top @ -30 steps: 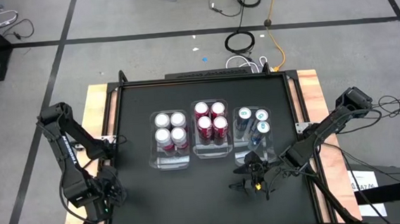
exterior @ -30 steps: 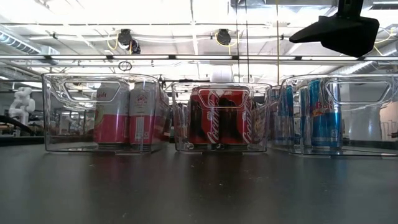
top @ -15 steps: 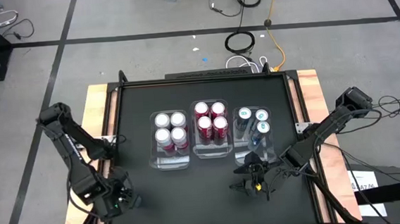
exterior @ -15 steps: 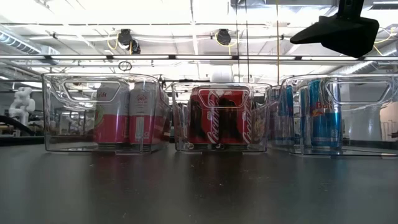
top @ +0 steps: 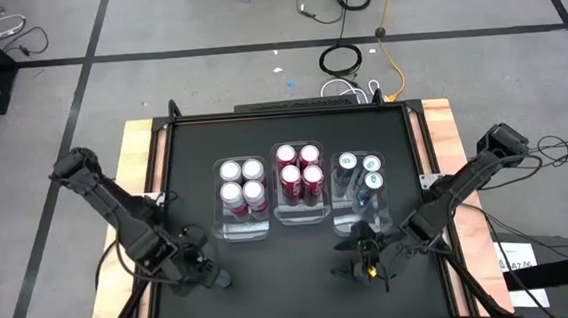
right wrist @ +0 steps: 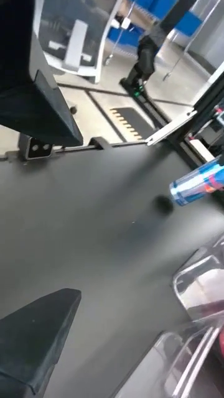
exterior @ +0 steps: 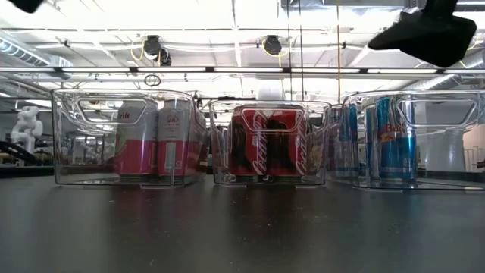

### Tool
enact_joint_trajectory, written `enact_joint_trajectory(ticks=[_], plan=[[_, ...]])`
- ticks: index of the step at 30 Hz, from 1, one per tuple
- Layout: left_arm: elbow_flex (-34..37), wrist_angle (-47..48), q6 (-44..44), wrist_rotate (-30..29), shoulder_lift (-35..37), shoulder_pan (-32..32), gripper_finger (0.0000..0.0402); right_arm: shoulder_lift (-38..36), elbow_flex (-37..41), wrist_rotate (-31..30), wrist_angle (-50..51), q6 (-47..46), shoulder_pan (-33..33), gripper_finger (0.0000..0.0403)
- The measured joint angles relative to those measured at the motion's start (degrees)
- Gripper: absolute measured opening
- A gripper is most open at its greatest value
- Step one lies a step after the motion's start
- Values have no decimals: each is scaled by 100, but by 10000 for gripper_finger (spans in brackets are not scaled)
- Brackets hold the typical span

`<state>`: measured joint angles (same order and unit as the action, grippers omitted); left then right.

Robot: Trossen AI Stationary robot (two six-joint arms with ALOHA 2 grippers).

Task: Sort soda cans
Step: Put the silver blue soda can into the middle right transparent bin

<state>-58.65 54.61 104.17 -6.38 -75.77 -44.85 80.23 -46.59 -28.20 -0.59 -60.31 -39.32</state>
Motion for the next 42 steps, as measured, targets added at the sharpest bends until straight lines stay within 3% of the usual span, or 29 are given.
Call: enact_joint_trajectory(ticks=[5, 13, 19, 28, 36, 42], plan=[[0, -451, -560, -17, -44, 450, 261, 0, 0, 83, 594, -2, -120, 384], [-2, -1599, -1601, 171, -598, 1132, 261, -23, -22, 1342, 2025, -670, -206, 384], [-280, -2128, -2275, 487, -1179, 1576, 261, -28, -28, 1580, 2556, -951, -491, 384], [-1434, -2015, -3398, 622, -1967, 2066, 261, -7, 1, 1628, 3020, -1669, -958, 384], [-2972, -611, -4280, 615, -2620, 2368, 261, 4, 11, 1697, 2979, -2317, -1306, 384], [-3968, -71, -4866, 611, -3302, 2493, 261, 2, 11, 1656, 2958, -2484, -1455, 384]])
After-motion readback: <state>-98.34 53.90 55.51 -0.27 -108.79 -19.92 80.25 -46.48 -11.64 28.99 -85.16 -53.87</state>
